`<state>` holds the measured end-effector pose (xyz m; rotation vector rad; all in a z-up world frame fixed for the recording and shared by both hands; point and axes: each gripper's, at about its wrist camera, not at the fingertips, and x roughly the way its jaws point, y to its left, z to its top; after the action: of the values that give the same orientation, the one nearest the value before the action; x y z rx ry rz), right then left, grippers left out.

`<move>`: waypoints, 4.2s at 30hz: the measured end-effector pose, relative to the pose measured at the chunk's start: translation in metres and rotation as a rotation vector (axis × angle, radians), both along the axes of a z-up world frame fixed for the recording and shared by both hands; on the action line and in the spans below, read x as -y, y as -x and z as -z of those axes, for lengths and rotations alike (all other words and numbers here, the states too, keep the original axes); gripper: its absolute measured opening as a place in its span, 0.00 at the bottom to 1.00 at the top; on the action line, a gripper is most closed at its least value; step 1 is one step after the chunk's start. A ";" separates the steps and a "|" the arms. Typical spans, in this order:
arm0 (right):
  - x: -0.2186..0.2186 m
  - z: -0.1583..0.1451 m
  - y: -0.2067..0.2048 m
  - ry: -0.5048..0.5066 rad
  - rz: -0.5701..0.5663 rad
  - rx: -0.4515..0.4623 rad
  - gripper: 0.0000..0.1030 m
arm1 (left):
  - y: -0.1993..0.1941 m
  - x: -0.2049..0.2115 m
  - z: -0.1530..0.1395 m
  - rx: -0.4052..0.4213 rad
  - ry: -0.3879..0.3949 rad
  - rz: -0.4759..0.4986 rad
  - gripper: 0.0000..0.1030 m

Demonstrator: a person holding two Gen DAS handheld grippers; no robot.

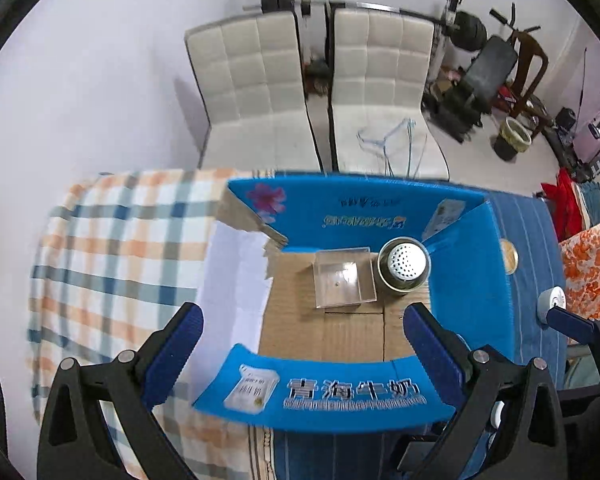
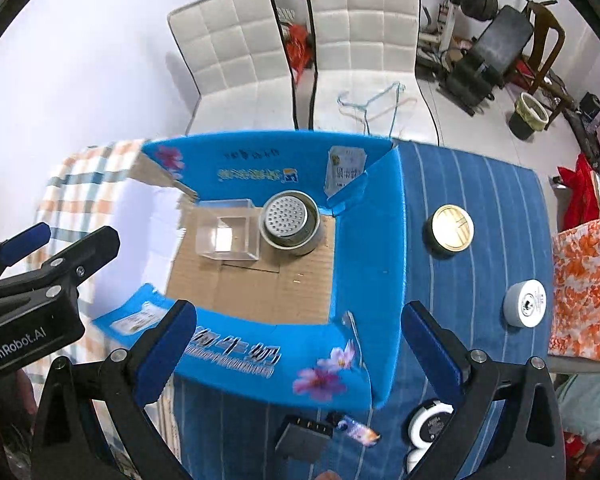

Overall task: Organize rigid objects
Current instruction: 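Lift both open tools up out of the blue box, then grasp the grey charger with the left tool while the right tool grasps the white compact, then lower the charger into the blue box with the left tool while the right tool lowers the compact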

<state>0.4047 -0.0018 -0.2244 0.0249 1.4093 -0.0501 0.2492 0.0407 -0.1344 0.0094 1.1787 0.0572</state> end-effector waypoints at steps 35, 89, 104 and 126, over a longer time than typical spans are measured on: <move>0.198 0.089 0.208 -0.009 0.316 -0.304 1.00 | 0.142 0.142 0.153 -0.376 0.111 0.203 0.89; 0.069 -0.034 0.164 0.025 0.017 -0.026 0.74 | 0.133 0.106 0.012 -0.055 0.141 0.100 0.55; -0.007 -0.080 0.095 -0.007 -0.006 0.100 0.74 | 0.089 0.018 -0.036 0.049 0.122 0.094 0.55; -0.004 0.112 -0.026 -0.033 0.148 -0.162 0.74 | -0.044 -0.048 0.116 -0.248 0.129 0.060 0.55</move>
<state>0.4305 0.0026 -0.3361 0.1551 1.5687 -0.1544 0.2933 0.0885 -0.2501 -0.0635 1.4278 -0.0754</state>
